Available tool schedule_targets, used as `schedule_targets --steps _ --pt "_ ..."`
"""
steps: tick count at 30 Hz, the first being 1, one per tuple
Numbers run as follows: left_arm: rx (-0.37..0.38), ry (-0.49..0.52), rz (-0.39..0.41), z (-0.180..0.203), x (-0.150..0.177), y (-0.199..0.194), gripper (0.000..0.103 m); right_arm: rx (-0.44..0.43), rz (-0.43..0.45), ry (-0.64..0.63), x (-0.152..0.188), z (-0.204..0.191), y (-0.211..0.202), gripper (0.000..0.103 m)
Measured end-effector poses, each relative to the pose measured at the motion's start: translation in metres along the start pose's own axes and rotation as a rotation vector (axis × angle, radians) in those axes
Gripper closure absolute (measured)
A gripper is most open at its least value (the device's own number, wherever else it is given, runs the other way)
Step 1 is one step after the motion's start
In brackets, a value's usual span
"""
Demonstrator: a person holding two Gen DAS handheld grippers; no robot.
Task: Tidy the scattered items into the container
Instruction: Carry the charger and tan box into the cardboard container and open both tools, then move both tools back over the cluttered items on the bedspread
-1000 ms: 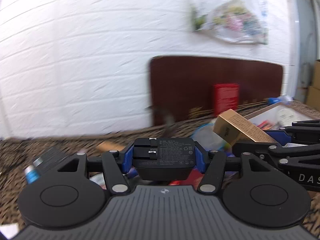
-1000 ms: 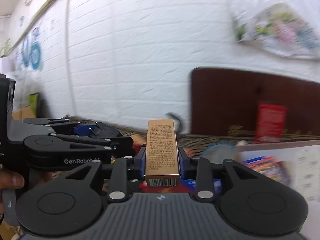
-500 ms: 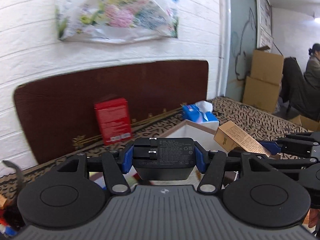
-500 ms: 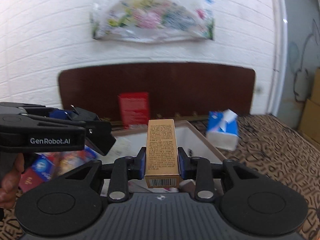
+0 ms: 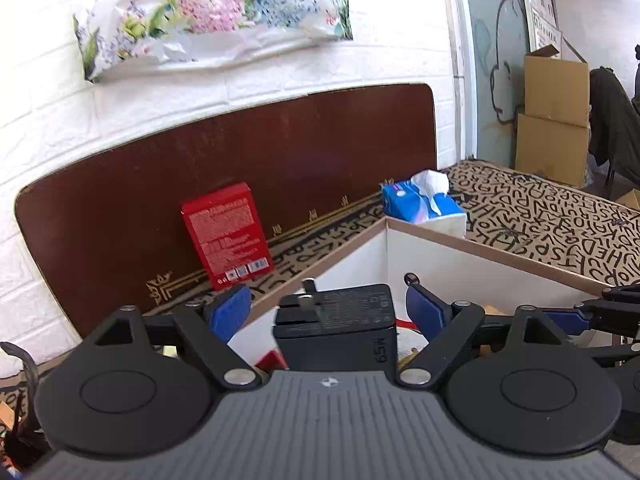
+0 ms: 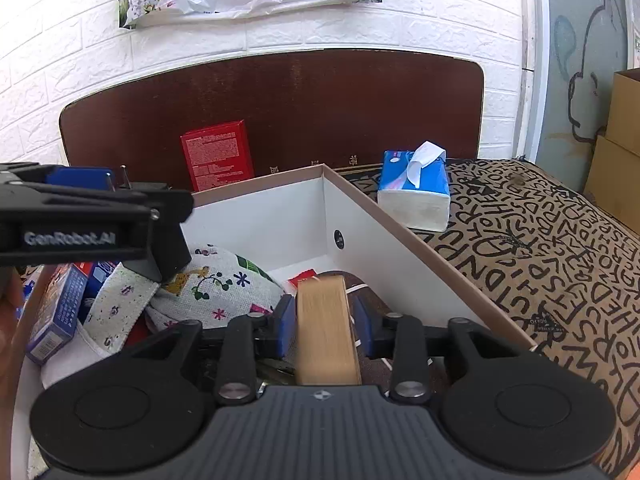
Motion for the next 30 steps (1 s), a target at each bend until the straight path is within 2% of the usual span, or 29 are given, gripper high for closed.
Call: schedule_targets --steps 2,7,9,13,17,23,30 --pt "0.0 -0.011 0.005 -0.004 -0.001 -0.004 0.009 -0.006 0.01 0.006 -0.001 -0.001 -0.004 0.064" --pt "-0.007 -0.055 0.032 -0.021 -0.001 -0.03 0.008 -0.044 0.054 -0.007 -0.007 -0.016 -0.026 0.063" --pt "-0.016 -0.071 0.053 -0.03 0.004 -0.047 0.007 -0.065 0.075 -0.029 -0.007 -0.031 -0.038 0.057" --pt "-0.054 -0.113 0.058 -0.056 0.024 -0.078 0.007 -0.129 0.108 -0.079 -0.008 -0.07 -0.057 0.055" --pt "-0.125 -0.175 0.031 -0.093 0.052 -0.106 0.007 -0.216 0.127 -0.126 -0.006 -0.118 -0.071 0.055" --pt "-0.283 -0.274 -0.02 -0.145 0.093 -0.135 0.007 -0.359 0.12 -0.195 0.011 -0.19 -0.079 0.051" --pt "-0.428 -0.368 -0.144 -0.174 0.143 -0.127 0.007 -0.458 0.051 -0.259 0.044 -0.247 -0.068 0.051"
Point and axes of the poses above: each gripper's, at about its wrist camera, not at the fingertips, and y roughly the way its jaws point, z to its right, x to its underside, the point moved 3 cm from there along y, roughly the way its jaws point, and after that the axes turned 2 degrees about z, right-handed, at the moved point
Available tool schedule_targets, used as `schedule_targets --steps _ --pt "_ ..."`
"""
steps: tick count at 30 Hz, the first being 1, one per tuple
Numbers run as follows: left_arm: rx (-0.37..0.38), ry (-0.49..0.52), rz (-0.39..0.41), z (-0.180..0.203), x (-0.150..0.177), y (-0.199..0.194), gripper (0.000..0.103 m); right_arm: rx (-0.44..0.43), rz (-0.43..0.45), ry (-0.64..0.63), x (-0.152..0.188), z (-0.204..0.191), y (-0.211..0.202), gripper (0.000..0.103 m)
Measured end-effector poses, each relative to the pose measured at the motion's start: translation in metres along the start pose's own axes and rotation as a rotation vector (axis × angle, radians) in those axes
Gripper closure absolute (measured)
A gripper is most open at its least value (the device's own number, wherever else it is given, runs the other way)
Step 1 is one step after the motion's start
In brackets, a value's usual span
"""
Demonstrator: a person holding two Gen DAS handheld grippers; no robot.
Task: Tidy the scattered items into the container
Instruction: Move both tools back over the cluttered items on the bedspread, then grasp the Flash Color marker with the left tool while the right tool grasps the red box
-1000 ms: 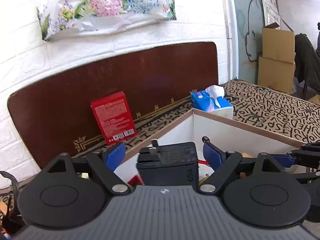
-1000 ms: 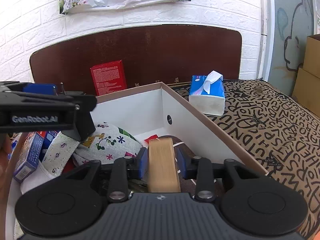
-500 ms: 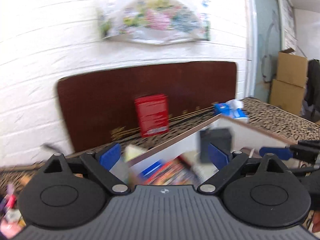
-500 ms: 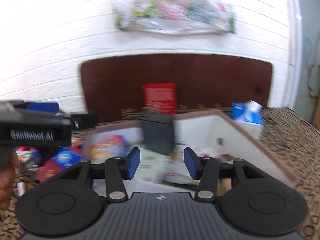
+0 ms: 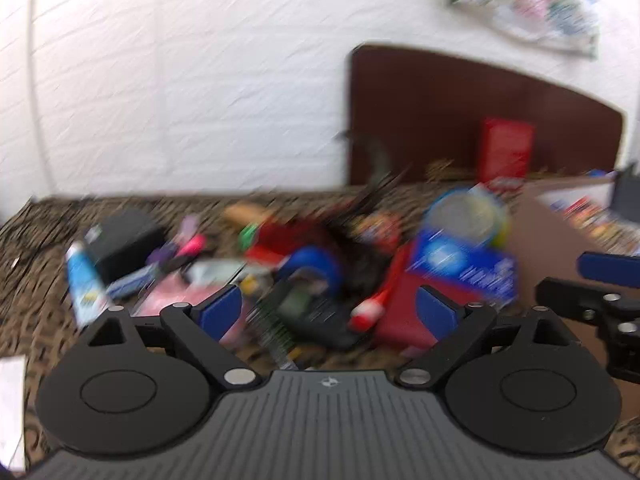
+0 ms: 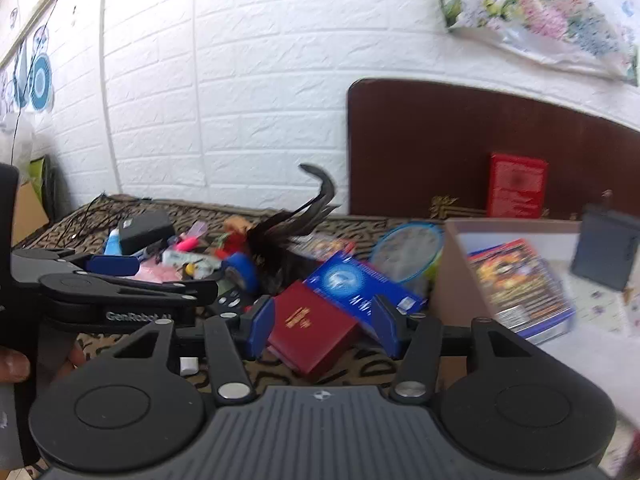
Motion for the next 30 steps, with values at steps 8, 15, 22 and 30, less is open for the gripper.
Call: schedule_targets --steps 8,15,22,30 --pt "-0.097 -0.023 -0.095 0.005 0.015 0.046 0.008 -0.005 -0.081 -0.033 0.025 -0.017 0.037 0.051" --pt "-0.12 -0.043 -0.154 0.006 0.018 0.076 0.008 -0.003 -0.1 -0.038 0.034 -0.006 0.062 0.012" --pt "-0.135 -0.005 -0.135 0.008 0.012 0.09 0.008 -0.103 -0.117 -0.054 0.03 0.004 0.093 0.006" --pt "-0.142 0.016 -0.12 -0.02 0.014 0.095 0.011 -0.304 -0.12 -0.216 0.038 -0.02 0.073 0.007"
Point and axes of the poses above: each gripper's, at about its wrist camera, not at the fingertips, and y roughly the way its jaws point, z to its right, x to its underside, the point moved 3 cm from there along y, roughly the way its jaws point, and after that the axes turned 2 degrees about z, right-handed, at the moved point
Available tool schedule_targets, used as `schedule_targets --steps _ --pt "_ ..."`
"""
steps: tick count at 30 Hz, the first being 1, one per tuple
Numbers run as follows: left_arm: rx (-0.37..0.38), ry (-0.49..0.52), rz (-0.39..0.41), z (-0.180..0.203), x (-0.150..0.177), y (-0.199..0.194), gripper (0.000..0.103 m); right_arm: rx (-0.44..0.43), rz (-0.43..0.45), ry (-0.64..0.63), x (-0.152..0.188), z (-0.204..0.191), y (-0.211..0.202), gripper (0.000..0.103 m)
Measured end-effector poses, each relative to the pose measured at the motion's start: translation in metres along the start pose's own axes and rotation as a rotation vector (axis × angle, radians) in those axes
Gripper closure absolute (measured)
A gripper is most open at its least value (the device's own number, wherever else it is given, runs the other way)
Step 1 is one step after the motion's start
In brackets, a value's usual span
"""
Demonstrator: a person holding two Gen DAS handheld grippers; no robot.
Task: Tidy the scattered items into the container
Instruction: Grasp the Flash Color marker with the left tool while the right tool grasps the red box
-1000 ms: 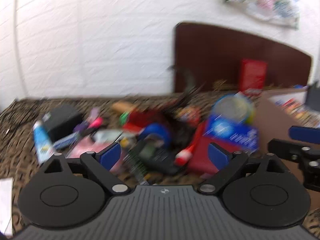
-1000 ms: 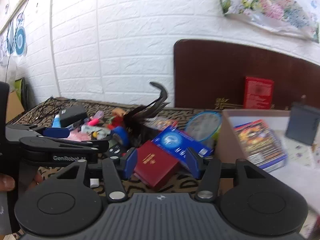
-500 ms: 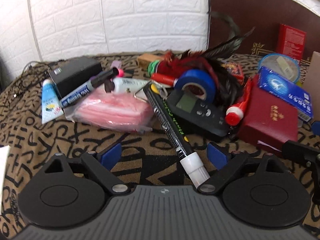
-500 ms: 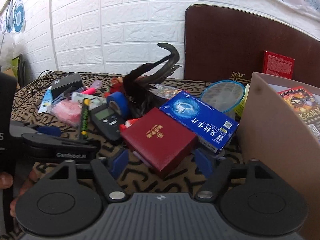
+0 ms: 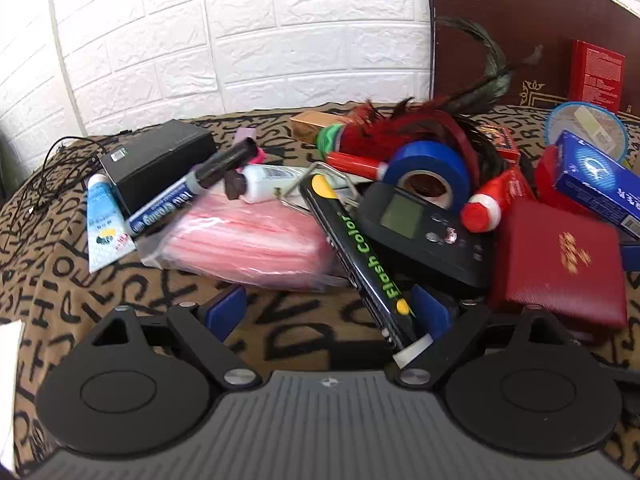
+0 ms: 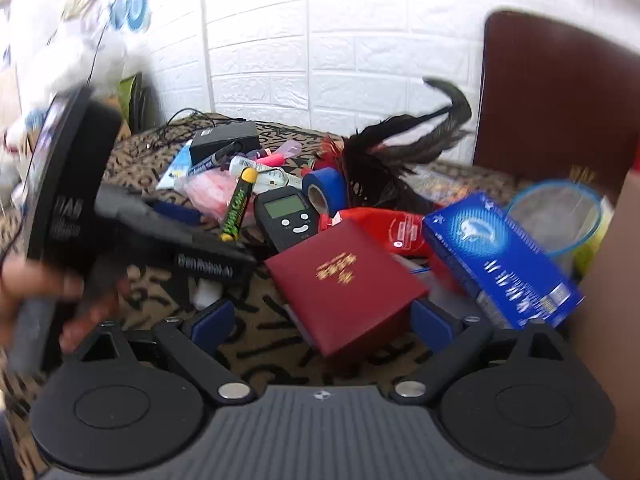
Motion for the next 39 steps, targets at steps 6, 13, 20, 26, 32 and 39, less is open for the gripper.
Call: schedule_targets --steps 6,13,20,26,32,39 --pt "-0.01 0.008 0.011 -0.001 0.003 0.006 0.011 0.057 0.001 -0.039 -0.004 0.001 0.014 0.007" --pt "-0.056 -0.016 0.005 0.003 0.008 -0.006 0.012 0.071 -0.028 -0.033 -0.004 0.0 0.035 0.009" --pt "-0.063 -0.061 0.014 -0.005 0.013 -0.016 0.027 0.042 -0.069 0.009 -0.001 -0.008 0.022 0.024" --pt "-0.067 -0.044 0.026 -0.007 0.016 -0.019 0.027 0.029 -0.063 -0.116 -0.002 -0.019 0.039 0.01" --pt "-0.003 0.014 0.05 -0.001 0.019 -0.03 0.074 -0.007 -0.069 -0.027 -0.003 -0.022 0.035 0.033" --pt "0.085 0.016 0.091 -0.01 0.03 -0.047 0.085 0.03 -0.04 0.033 0.007 -0.027 0.009 0.033"
Point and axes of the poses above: each gripper's, at about its wrist camera, not at the fingertips, and y roughly the way its jaws point, z to its right, x to its underside, the point moved 3 cm from there along y, roughly the way its jaws point, and after that the axes turned 2 degrees about z, right-handed, at the moved point
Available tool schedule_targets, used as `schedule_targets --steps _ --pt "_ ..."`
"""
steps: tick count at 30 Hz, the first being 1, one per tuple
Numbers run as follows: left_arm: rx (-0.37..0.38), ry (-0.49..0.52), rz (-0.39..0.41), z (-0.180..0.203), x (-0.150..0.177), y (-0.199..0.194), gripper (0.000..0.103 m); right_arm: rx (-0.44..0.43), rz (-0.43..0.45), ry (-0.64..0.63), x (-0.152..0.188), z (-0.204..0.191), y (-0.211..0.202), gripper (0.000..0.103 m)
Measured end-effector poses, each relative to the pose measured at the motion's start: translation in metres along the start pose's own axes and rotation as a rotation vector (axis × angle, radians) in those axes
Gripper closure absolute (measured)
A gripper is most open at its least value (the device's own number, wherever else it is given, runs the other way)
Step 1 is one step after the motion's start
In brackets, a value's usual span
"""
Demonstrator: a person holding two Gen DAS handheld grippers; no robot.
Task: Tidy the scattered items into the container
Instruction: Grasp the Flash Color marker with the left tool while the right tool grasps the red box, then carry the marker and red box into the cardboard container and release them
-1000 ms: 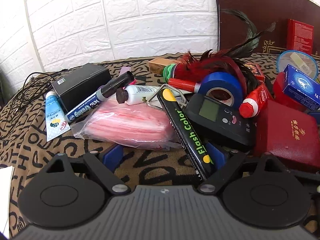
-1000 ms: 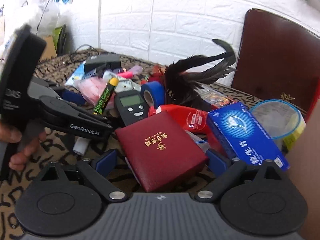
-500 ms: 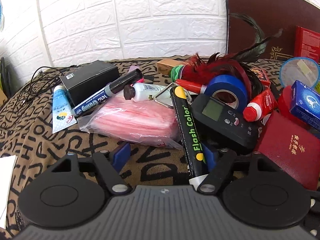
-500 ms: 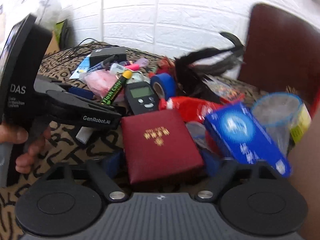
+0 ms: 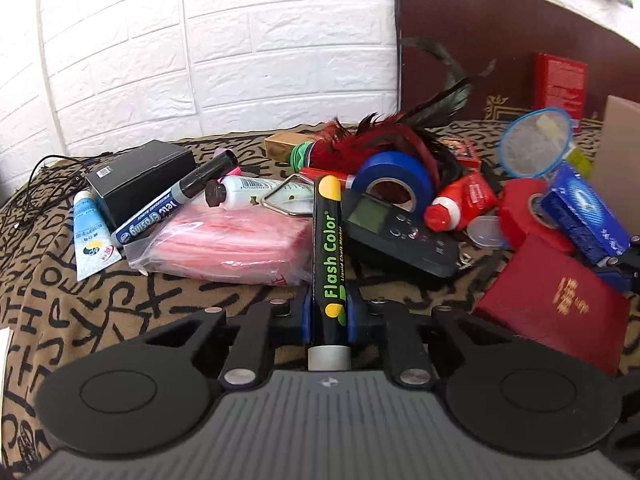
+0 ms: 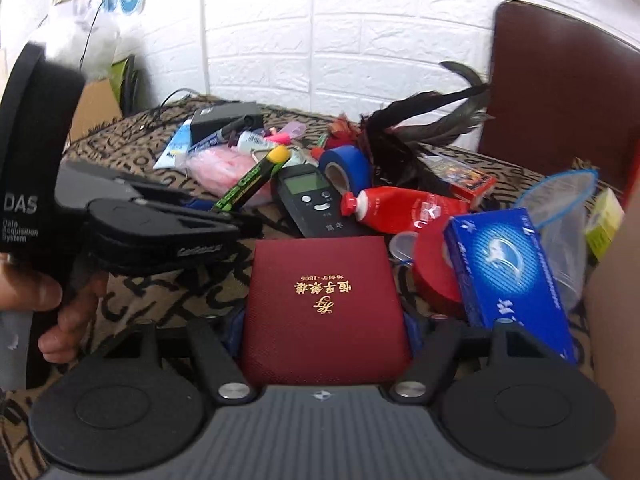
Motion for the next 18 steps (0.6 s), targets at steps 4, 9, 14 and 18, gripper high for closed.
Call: schedule_targets --steps 4,9,14,18 --pt "0.012 0.002 0.026 -0.007 0.002 -0.015 0.085 0.023 0.028 0.02 0.0 0.003 -0.013 0.033" --pt "-0.001 0.002 0.042 0.008 -0.012 -0.034 0.085 0.055 0.062 0.055 -0.007 0.01 -0.026 0.033" --pt "0.017 0.025 0.084 0.02 -0.037 -0.05 0.085 0.102 0.101 0.059 -0.024 0.017 -0.046 0.033" --pt "0.055 0.056 0.137 0.04 -0.066 -0.064 0.085 0.155 0.148 0.059 -0.043 0.026 -0.072 0.033"
Point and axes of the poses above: each gripper's, at about its wrist camera, not at the fingertips, and y roughly the way its jaws point, z to its right, x to its underside, the point moved 3 cm from there along y, roughly the way its jaws point, and after that the axes turned 2 degrees about z, right-handed, at the moved point
